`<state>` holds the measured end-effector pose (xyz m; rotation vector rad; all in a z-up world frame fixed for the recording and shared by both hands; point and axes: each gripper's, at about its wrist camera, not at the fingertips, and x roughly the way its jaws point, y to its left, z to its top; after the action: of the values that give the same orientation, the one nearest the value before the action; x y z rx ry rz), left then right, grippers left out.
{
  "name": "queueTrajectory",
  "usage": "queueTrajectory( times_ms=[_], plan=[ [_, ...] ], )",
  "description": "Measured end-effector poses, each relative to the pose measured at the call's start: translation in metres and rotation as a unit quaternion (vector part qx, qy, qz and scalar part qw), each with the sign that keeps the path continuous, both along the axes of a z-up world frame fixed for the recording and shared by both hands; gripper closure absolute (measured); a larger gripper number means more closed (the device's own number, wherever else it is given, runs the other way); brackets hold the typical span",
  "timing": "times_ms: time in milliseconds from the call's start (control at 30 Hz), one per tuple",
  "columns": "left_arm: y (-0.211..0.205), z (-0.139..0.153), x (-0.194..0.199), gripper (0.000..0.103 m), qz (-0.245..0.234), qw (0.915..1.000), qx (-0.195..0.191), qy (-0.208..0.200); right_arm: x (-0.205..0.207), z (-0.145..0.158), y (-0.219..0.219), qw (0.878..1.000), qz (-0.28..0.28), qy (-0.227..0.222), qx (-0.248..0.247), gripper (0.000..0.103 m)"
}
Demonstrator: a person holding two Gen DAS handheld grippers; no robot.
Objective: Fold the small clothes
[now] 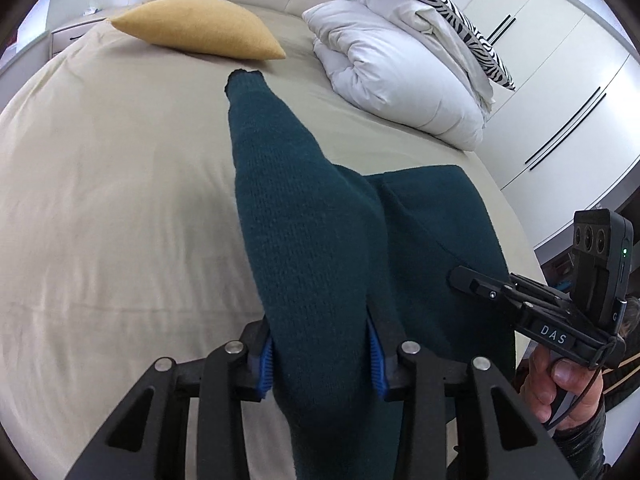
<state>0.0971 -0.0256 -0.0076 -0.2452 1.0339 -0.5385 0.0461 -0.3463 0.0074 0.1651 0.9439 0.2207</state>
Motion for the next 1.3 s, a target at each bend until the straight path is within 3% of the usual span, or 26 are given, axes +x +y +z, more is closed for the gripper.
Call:
queueTrajectory(
  times_ms=[233,500,733,900,967,1033,1167,1300],
  plan=[
    [0.066,0.007,-0.053,0.063,0.026,0.9994,-0.017,-0.015,-0.036,0.006,0.065,0.998,0.050,-0.010,0.021,0.082],
    [0.102,-0.006,-0.067,0.063,0.050,0.9986,-0.018,0.003,-0.047,-0.014,0.120,0.997,0.066,0.007,0.051,0.082],
    [0.099,-0.028,-0.073,0.063,0.043,0.9986,-0.027,0.013,-0.046,-0.035,0.102,0.995,0.049,0.027,0.081,0.082],
    [0.100,-0.064,-0.076,0.061,0.050,0.9975,-0.015,0.048,-0.044,-0.077,0.086,0.993,0.031,0.061,0.098,0.082],
    [0.107,-0.080,-0.076,0.057,0.061,0.9958,-0.029,0.062,-0.041,-0.098,0.077,0.991,0.015,0.077,0.106,0.081],
    [0.114,-0.089,-0.075,0.055,0.064,0.9937,-0.060,0.071,-0.036,-0.121,0.060,0.983,0.003,0.100,0.152,0.080],
    [0.115,-0.092,-0.077,0.052,0.054,0.9943,-0.065,0.065,-0.035,-0.152,0.038,0.962,-0.005,0.114,0.247,0.076],
    [0.119,-0.098,-0.078,0.051,0.054,0.9931,-0.082,0.065,-0.037,-0.159,0.037,0.961,0.001,0.106,0.257,0.076]
  ],
)
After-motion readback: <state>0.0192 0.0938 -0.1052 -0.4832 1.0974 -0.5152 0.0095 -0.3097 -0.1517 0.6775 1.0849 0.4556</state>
